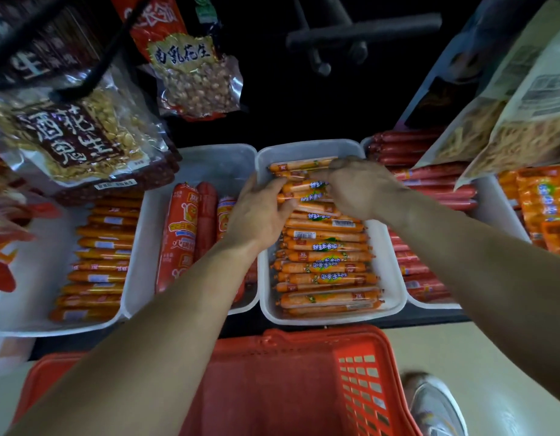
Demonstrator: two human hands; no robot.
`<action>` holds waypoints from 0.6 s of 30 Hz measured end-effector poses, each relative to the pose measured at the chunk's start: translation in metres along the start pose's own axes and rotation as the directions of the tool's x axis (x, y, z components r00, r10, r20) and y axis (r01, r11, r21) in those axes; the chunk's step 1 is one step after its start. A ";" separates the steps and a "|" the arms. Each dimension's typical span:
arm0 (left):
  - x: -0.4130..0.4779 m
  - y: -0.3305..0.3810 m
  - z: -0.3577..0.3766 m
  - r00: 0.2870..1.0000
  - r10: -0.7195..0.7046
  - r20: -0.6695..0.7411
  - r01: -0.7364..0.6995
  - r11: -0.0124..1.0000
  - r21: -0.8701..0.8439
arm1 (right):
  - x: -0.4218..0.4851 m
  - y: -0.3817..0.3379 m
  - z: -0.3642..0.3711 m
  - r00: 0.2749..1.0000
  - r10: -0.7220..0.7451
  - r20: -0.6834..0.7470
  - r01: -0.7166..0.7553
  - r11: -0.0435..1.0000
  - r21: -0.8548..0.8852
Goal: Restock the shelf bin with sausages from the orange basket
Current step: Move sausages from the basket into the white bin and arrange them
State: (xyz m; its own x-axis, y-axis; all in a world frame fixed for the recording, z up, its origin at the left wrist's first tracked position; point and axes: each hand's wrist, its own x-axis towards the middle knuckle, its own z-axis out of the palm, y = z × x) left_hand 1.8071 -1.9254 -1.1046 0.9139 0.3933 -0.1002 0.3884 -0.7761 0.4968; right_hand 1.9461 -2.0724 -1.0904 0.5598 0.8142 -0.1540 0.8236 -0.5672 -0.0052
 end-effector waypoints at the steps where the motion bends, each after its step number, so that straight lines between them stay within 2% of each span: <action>1: -0.002 -0.003 0.003 0.999 0.020 -0.027 -0.019 1.000 0.011 | -0.005 0.000 0.000 1.000 -0.001 0.005 0.001 1.000 0.003; 4: -0.010 -0.012 0.009 0.994 0.104 0.017 -0.105 0.985 0.136 | -0.019 -0.006 0.007 0.999 0.003 0.041 -0.002 1.000 -0.028; 7: -0.013 -0.013 0.020 0.989 0.081 0.121 -0.116 0.939 0.325 | -0.033 -0.010 0.020 1.000 0.003 -0.001 -0.003 0.994 -0.111; 11: -0.010 -0.006 0.026 0.995 0.070 0.068 -0.093 0.903 0.420 | -0.046 -0.009 0.032 1.000 -0.021 0.018 0.022 0.996 -0.085; 15: -0.010 -0.001 0.023 0.996 0.084 0.012 -0.082 0.911 0.403 | -0.048 -0.008 0.034 0.997 -0.069 0.027 0.071 0.994 -0.089; 18: -0.013 0.002 0.018 0.998 0.047 -0.033 -0.034 0.948 0.317 | -0.044 -0.010 0.035 0.999 -0.018 0.045 0.023 0.993 -0.117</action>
State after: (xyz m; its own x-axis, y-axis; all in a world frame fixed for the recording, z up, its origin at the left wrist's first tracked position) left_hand 1.7978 -1.9412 -1.1181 0.9267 0.3725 -0.0488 0.3745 -0.9052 0.2010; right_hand 1.9096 -2.1070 -1.1179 0.5399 0.8180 -0.1982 0.8415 -0.5295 0.1073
